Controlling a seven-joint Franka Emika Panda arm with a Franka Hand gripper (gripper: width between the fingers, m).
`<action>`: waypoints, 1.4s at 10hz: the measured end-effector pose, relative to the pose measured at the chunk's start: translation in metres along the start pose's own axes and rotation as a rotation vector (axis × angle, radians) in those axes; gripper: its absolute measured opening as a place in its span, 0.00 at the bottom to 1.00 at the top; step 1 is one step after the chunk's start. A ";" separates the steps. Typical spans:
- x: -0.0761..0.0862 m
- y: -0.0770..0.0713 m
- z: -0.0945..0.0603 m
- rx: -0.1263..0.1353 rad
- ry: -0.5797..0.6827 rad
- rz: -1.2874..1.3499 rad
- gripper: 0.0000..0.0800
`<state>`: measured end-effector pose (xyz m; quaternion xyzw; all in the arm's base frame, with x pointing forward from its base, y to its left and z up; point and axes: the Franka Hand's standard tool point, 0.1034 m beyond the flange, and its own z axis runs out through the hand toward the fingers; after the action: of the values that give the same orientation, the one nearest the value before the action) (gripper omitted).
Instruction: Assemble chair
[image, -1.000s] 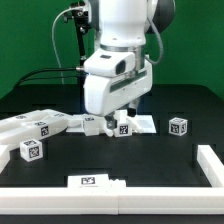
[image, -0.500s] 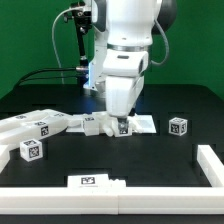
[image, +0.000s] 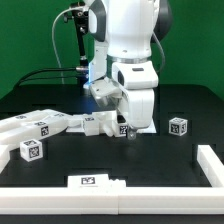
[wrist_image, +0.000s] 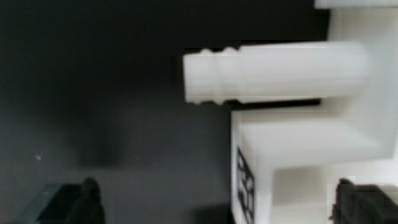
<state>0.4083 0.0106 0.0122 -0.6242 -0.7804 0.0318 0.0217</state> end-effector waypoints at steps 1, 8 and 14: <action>-0.003 -0.002 0.003 0.006 0.003 0.008 0.81; -0.003 -0.002 0.003 0.008 0.003 0.011 0.04; -0.014 0.028 -0.048 0.025 -0.087 0.485 0.04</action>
Offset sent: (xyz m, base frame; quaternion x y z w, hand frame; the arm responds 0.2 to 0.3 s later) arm 0.0000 0.0000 0.0000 0.0000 0.0000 0.0000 1.0000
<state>0.4417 0.0044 0.0584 -0.7908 -0.6076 0.0728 -0.0125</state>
